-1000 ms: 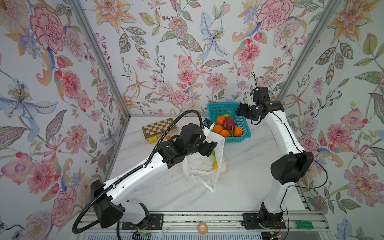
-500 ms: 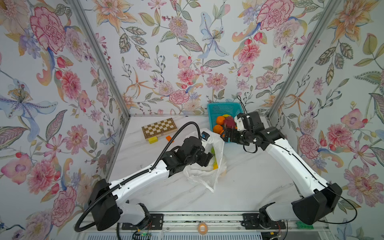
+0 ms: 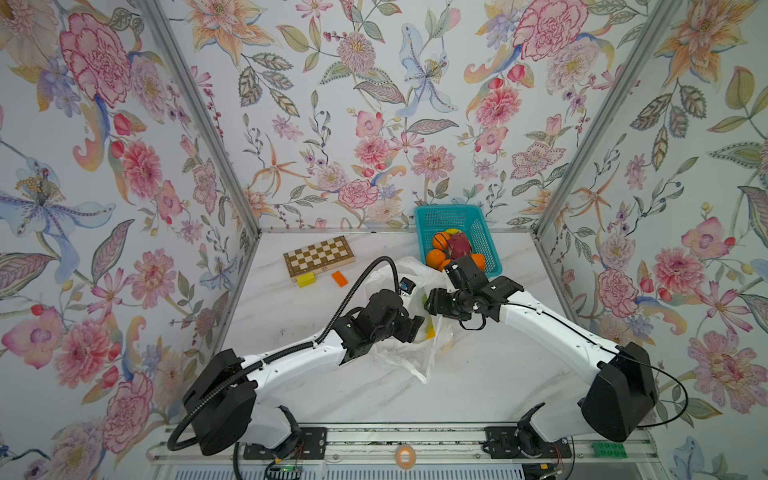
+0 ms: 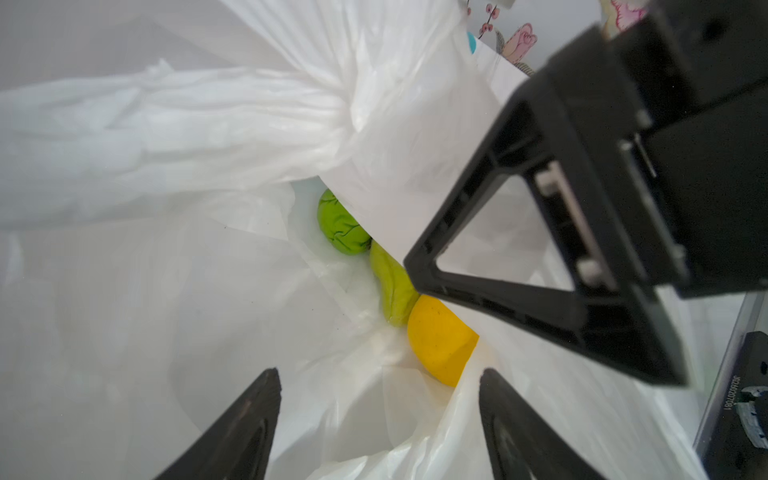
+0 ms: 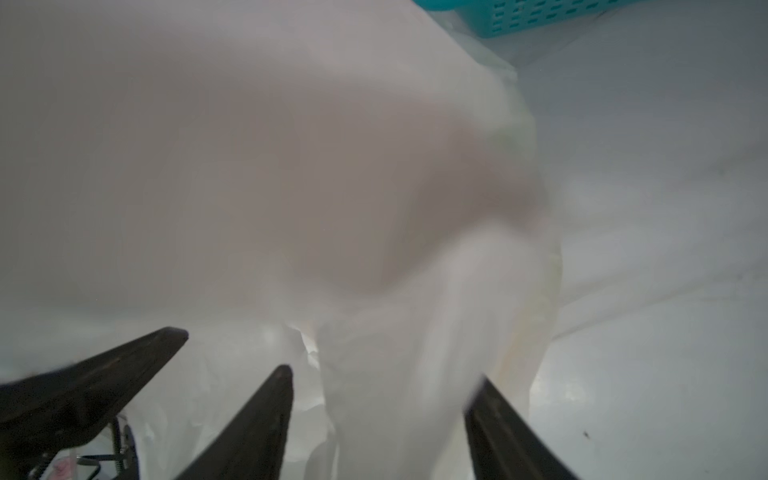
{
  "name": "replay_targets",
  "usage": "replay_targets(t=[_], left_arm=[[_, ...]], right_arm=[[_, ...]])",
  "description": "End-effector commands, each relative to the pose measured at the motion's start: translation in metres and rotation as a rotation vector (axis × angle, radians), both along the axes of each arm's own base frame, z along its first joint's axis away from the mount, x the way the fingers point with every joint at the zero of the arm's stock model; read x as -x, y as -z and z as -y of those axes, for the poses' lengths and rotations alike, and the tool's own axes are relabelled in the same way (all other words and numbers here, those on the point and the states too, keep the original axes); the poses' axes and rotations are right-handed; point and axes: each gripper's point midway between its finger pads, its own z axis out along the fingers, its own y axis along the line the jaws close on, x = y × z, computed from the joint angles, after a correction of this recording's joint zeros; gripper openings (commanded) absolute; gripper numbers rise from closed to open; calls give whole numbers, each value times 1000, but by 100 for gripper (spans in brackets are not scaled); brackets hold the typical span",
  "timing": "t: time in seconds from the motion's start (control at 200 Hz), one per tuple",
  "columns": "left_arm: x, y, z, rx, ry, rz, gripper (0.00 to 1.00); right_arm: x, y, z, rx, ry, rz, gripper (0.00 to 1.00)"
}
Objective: Untie the knot of the plastic bag and take out the fruit
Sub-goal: 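Hold the bag mouth open with the right gripper while the left gripper reaches in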
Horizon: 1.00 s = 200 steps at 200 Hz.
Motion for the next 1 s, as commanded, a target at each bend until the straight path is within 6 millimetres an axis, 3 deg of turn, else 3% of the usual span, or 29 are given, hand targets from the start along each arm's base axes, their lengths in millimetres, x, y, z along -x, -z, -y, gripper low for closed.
replay_targets(t=[0.0,0.095,0.155,0.495,0.635,0.811,0.996], left_arm=[[-11,8,5,22,-45,41,77],[-20,16,6,15,-72,63,76],[-26,20,8,24,-89,68,75],[-56,54,36,30,-79,54,78],[-73,62,43,31,-103,51,84],[-90,73,59,35,-77,53,99],[-100,102,71,-18,-49,6,98]], right_arm=[[-13,-25,-2,-25,13,73,35],[-13,-38,-1,-37,14,88,13],[-12,-47,-2,-60,9,99,7],[-6,-87,-13,-183,17,128,6],[-4,-88,-17,-209,28,117,5],[1,-88,-26,-224,20,103,4],[3,-92,-30,-233,20,104,3]])
